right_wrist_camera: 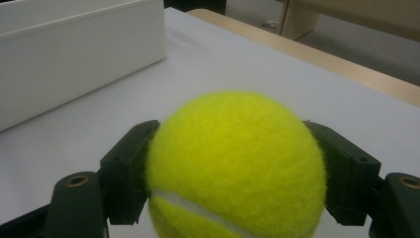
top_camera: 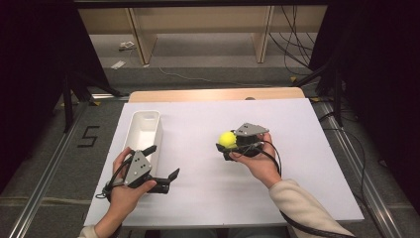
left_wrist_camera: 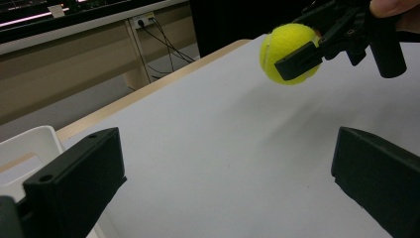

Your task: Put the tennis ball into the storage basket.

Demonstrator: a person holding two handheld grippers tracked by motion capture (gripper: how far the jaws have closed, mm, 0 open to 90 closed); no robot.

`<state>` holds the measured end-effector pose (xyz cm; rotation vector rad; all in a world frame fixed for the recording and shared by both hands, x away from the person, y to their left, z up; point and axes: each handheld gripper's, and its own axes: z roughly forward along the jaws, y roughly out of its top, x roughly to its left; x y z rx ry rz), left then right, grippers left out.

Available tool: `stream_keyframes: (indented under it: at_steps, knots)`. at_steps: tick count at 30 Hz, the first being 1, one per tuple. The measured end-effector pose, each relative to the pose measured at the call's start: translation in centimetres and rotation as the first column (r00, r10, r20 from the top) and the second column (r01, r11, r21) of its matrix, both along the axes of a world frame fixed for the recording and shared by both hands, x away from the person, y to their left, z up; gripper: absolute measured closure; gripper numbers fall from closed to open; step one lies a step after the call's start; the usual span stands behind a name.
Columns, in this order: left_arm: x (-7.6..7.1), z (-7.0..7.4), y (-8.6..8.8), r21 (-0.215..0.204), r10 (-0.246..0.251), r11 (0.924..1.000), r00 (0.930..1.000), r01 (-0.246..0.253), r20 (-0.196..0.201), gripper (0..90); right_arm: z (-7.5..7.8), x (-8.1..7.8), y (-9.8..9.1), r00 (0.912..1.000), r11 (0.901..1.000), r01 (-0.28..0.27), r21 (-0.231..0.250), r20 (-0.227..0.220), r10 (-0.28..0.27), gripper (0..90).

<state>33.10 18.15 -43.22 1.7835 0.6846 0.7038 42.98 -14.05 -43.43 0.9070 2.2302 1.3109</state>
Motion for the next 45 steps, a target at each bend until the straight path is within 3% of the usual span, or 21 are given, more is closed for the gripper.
stream_keyframes:
  at_steps: [45]
  knots:
    - [0.0, 0.0, 0.1, -0.004, 0.002, 1.0000, 1.0000, -0.002, -0.001, 0.0, 2.4, 0.5, 2.1, 0.9984, 0.9991, -0.035, 0.023, 0.046, 0.034, 26.7]
